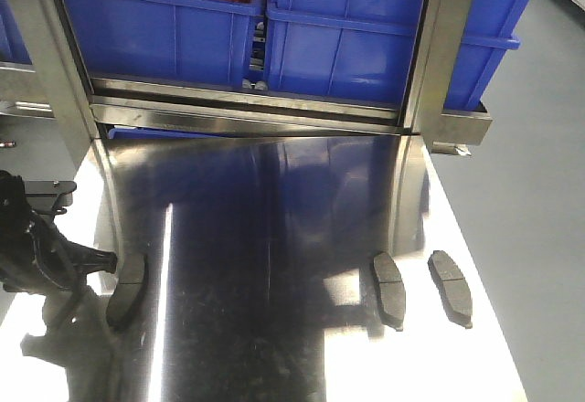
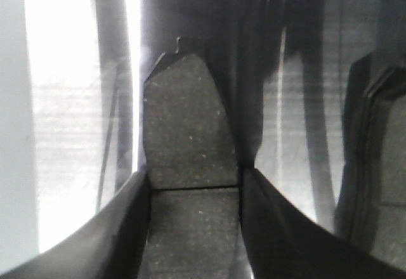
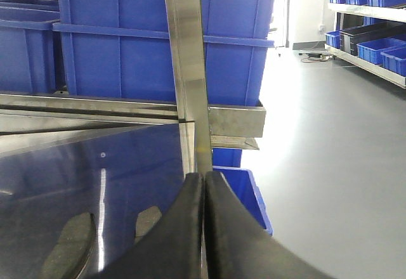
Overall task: Move and align brake pads A on conveyor
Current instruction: 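Lower the left gripper onto the outermost brake pad and close, then lift the grasped brake pad off the table with the left gripper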
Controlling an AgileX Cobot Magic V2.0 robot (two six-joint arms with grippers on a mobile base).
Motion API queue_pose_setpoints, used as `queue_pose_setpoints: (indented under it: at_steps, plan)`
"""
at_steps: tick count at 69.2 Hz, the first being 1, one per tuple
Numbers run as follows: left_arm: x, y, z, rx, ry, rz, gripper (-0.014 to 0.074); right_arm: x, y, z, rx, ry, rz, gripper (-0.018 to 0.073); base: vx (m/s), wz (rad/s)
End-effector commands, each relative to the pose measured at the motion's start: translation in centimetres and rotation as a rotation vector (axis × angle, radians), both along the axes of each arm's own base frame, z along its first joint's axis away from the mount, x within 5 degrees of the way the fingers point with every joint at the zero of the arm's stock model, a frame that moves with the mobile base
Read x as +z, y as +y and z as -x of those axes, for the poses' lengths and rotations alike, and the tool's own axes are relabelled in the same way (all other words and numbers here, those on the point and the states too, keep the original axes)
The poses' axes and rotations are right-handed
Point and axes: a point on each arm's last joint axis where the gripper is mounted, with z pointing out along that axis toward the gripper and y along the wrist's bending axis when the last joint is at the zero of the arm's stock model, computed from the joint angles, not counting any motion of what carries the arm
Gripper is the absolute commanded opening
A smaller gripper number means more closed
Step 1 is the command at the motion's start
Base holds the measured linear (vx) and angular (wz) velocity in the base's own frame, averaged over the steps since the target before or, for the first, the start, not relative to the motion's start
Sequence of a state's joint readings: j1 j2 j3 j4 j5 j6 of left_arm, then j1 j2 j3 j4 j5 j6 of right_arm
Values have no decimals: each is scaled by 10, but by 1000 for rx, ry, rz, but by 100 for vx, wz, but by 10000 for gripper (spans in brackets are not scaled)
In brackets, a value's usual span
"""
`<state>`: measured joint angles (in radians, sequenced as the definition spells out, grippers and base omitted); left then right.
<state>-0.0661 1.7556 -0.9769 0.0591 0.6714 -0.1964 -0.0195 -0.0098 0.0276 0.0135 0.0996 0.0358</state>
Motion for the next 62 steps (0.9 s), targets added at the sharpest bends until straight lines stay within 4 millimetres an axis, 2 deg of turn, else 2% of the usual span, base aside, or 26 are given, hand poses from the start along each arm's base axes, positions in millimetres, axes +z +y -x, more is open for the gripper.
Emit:
queue_pose_setpoints:
  at_steps: [1,23,62]
  plan:
    - [23,-1,-8,-9,-76,-11,204,0,0,0,-7,-62,9,-6,0,0]
    - [28,-1,-10,-8,-85,-11,159,0,0,0,-7,-62,9,-6,0,0]
    - [28,-1,-10,-8,-85,-11,159,0,0,0,-7,-62,9,-6,0,0]
